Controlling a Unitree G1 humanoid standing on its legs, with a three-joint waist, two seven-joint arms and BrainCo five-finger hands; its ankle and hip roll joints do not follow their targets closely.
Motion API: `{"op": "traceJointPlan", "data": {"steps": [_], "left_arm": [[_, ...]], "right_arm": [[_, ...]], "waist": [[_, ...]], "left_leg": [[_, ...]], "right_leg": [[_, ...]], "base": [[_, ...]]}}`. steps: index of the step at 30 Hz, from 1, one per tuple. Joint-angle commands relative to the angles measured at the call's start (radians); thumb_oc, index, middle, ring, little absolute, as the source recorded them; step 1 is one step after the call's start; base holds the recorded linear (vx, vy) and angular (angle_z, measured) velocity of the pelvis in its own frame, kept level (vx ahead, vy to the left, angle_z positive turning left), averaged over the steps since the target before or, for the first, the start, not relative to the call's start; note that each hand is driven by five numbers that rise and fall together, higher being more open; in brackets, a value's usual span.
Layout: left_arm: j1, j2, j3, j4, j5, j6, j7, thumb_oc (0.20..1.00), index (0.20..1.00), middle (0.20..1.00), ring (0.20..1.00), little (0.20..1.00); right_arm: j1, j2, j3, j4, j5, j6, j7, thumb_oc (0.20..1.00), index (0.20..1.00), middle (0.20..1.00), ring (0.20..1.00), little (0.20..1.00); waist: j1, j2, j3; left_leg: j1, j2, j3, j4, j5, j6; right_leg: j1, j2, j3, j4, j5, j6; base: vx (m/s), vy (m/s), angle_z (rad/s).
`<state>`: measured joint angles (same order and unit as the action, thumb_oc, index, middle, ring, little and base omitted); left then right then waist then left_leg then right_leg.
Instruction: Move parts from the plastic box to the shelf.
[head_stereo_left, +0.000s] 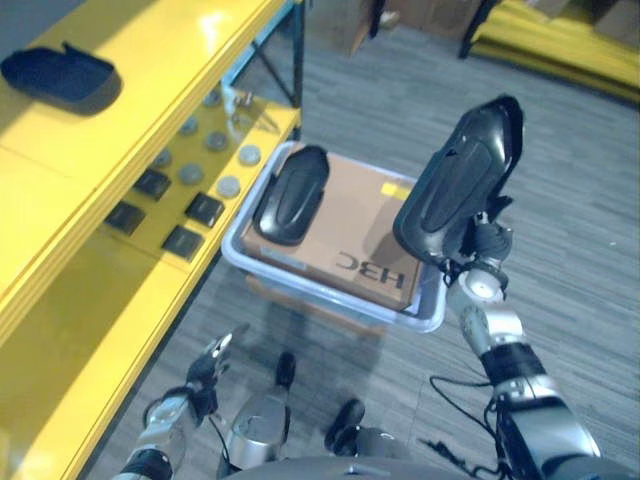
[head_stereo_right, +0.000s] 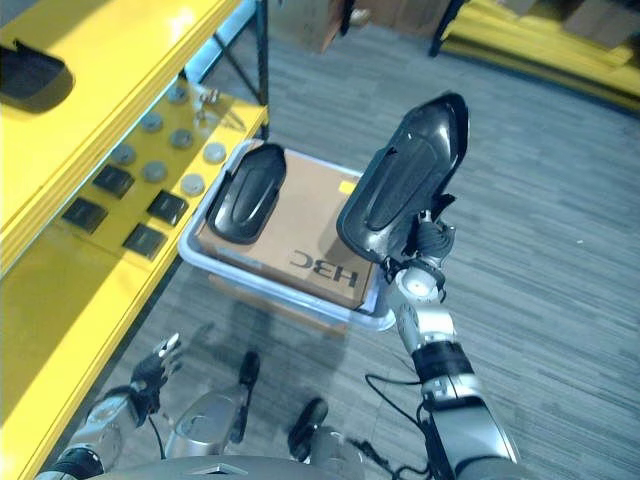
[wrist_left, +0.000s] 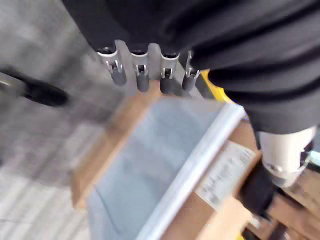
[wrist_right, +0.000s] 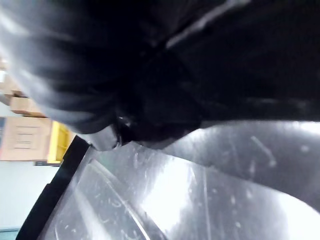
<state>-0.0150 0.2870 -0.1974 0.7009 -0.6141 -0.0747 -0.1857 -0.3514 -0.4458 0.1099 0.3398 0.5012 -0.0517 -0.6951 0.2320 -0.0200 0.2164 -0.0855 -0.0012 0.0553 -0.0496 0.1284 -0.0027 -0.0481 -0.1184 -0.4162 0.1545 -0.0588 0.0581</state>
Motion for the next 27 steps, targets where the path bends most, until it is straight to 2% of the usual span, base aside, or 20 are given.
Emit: {"op": "traceJointPlan", "data": {"steps": [1, 2, 5, 11, 12, 15, 21, 27], "left_arm": [[-0.085, 0.022, -0.048, -0.117, -0.01, 0.098, -0.029, 1.0, 1.0, 1.0, 1.0, 1.0], [-0.1, 0.02, -0.056, -0.142, -0.023, 0.109, -0.043, 1.0, 1.0, 1.0, 1.0, 1.0], [-0.189, 0.01, -0.111, -0.258, -0.067, 0.197, -0.03, 1.0, 1.0, 1.0, 1.0, 1.0], [-0.368, -0.036, -0.228, -0.302, -0.135, 0.319, 0.029, 1.0, 1.0, 1.0, 1.0, 1.0], [-0.417, -0.059, -0.269, -0.292, -0.123, 0.328, 0.057, 1.0, 1.0, 1.0, 1.0, 1.0], [-0.462, -0.086, -0.299, -0.269, -0.134, 0.334, 0.072, 1.0, 1.0, 1.0, 1.0, 1.0], [-0.493, -0.101, -0.325, -0.266, -0.135, 0.368, 0.093, 1.0, 1.0, 1.0, 1.0, 1.0], [-0.509, -0.112, -0.355, -0.261, -0.133, 0.387, 0.115, 1.0, 1.0, 1.0, 1.0, 1.0]], "right_arm": [[-0.004, -0.018, 0.005, -0.016, -0.085, 0.016, 0.083, 0.2, 0.2, 0.2, 0.2, 0.2], [0.0, -0.016, 0.013, -0.021, -0.109, 0.025, 0.102, 0.2, 0.2, 0.2, 0.2, 0.2], [-0.009, -0.002, 0.076, -0.023, -0.166, 0.073, 0.166, 0.2, 0.2, 0.2, 0.2, 0.2], [-0.078, 0.038, 0.212, 0.047, -0.207, 0.095, 0.247, 0.2, 0.2, 0.2, 0.2, 0.2], [-0.103, 0.053, 0.252, 0.067, -0.214, 0.106, 0.266, 0.2, 0.2, 0.2, 0.2, 0.2], [-0.126, 0.07, 0.291, 0.092, -0.235, 0.111, 0.294, 0.2, 0.2, 0.2, 0.2, 0.2], [-0.144, 0.084, 0.325, 0.102, -0.25, 0.112, 0.312, 0.2, 0.2, 0.2, 0.2, 0.2], [-0.161, 0.104, 0.369, 0.111, -0.25, 0.151, 0.336, 0.2, 0.2, 0.2, 0.2, 0.2]], "waist": [[-0.019, -0.013, -0.07], [-0.025, -0.013, -0.08], [-0.048, -0.006, -0.107], [-0.083, 0.007, -0.141], [-0.095, 0.008, -0.149], [-0.107, 0.009, -0.158], [-0.116, 0.01, -0.165], [-0.12, 0.013, -0.174]], "left_leg": [[0.007, 0.046, 0.016, -0.004, -0.065, -0.027], [0.013, 0.047, 0.02, -0.004, -0.067, -0.027], [0.036, 0.05, 0.034, -0.003, -0.073, -0.026], [0.06, 0.053, 0.052, -0.005, -0.075, -0.027], [0.065, 0.055, 0.059, -0.004, -0.076, -0.027], [0.072, 0.057, 0.064, -0.003, -0.08, -0.028], [0.077, 0.06, 0.068, -0.001, -0.082, -0.03], [0.085, 0.059, 0.066, 0.0, -0.087, -0.032]], "right_leg": [[0.067, -0.079, 0.082, -0.141, 0.094, 0.105], [0.071, -0.079, 0.085, -0.145, 0.095, 0.105], [0.087, -0.084, 0.098, -0.158, 0.1, 0.107], [0.101, -0.093, 0.112, -0.174, 0.108, 0.117], [0.102, -0.093, 0.117, -0.176, 0.109, 0.12], [0.103, -0.096, 0.121, -0.179, 0.111, 0.122], [0.105, -0.096, 0.127, -0.183, 0.113, 0.125], [0.11, -0.099, 0.127, -0.184, 0.112, 0.126]], "base": [[0.12, -0.024, -0.29], [0.09, -0.013, -0.36], [0.03, 0.008, -0.24], [0.02, 0.019, -0.09], [0.01, 0.022, -0.15], [0.01, 0.013, -0.12], [0.0, 0.0, 0.0], [0.01, 0.003, 0.0]]}}
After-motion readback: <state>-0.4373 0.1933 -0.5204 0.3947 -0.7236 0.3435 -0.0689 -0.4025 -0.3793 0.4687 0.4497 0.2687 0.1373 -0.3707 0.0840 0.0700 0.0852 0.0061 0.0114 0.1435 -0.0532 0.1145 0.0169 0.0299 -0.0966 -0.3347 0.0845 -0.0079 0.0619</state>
